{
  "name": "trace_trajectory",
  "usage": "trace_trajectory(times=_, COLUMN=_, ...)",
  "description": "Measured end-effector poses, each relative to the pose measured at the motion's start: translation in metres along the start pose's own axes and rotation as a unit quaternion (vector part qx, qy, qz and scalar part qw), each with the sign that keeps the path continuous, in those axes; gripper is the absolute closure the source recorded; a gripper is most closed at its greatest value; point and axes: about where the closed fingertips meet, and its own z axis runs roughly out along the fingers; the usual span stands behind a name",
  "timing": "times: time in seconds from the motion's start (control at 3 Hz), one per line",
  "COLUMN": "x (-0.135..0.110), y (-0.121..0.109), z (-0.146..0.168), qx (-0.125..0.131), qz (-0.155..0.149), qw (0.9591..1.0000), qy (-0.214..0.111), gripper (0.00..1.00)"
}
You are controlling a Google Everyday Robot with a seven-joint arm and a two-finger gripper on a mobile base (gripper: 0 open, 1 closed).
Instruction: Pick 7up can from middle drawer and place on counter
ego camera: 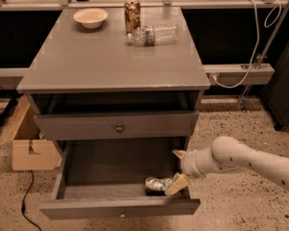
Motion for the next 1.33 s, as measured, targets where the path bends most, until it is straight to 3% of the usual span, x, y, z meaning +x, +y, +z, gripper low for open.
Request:
trace_trajectory(times=0.67, x=0.011, y=-0.019, z=0.035, qx=0.008, qz=-0.047, qw=0.9979, qy=0.044, gripper=0.00)
trace_trajectory(times=1.33, x=0.031, y=-0.043, z=0.061, qx=0.026, qz=-0.065, qw=0.9940, qy=0.084, gripper=0.00)
